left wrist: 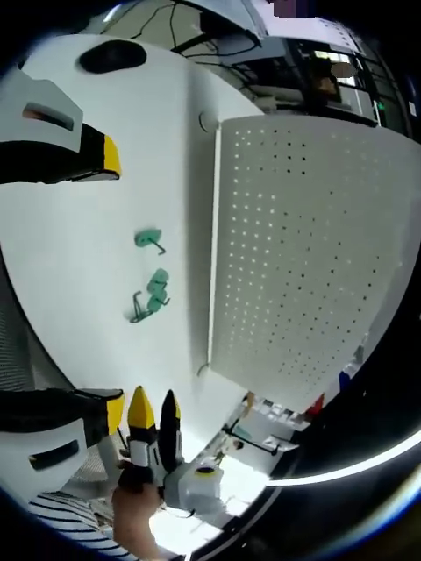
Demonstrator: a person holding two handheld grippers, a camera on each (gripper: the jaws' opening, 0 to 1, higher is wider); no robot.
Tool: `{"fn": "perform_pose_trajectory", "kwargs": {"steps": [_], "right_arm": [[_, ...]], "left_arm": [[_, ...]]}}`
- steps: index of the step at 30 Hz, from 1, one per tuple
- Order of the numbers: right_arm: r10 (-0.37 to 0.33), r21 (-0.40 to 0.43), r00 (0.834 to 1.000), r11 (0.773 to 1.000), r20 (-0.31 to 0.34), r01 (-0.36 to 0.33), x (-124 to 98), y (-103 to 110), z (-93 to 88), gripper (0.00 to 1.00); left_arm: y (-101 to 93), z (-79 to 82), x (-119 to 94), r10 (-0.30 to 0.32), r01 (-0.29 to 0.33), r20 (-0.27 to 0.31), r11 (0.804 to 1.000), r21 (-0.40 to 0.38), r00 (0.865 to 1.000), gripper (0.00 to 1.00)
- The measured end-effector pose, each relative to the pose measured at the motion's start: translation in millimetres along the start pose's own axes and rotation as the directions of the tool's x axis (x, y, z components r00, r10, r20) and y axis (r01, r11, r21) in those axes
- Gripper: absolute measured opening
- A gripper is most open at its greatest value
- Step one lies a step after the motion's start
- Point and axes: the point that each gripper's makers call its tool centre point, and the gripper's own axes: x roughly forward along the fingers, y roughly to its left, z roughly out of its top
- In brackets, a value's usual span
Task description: Insert the hook assembly into the mounting plate slot until the hook locks in place.
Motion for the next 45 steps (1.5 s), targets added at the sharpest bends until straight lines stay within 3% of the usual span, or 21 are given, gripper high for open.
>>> {"fn": "perform_pose_trajectory", "kwargs": {"steps": [13,20,32,39,45], "right_arm": [[0.064,-0.054,0.997,0.996,-0.045,-0.066,36,13,12.6,0.40],[0.057,-0.029,0.996,0.998,-0.070,-0.059,62,5,9.9,0.32],[0.044,-0.074,0.990,0.996,-0.137,-0.055,98,-5,10.1,0.28],[0.031,-0.115,0.984,0.992,-0.173,-0.052,112,-4,5.8,0.22],[0.028,-0.100,0.973,0.994,-0.228,-0.052,125,-7,-2.3,0.20]], "left_arm": [[8.6,-4.3,-5,0.020,-0.020,-0.025,1.000,-0.016,0.999,1.00],[0.1,-12.1,-5,0.010,-0.012,-0.039,0.999,-0.036,0.999,1.00],[-7.6,-22.3,-1,-0.016,0.012,-0.079,0.999,-0.052,0.997,1.00],[-6.7,-25.1,0,-0.021,0.016,-0.093,0.998,-0.054,0.995,0.99],[0.5,-29.3,0,-0.015,0.008,-0.103,0.998,-0.069,0.995,0.99]]}}
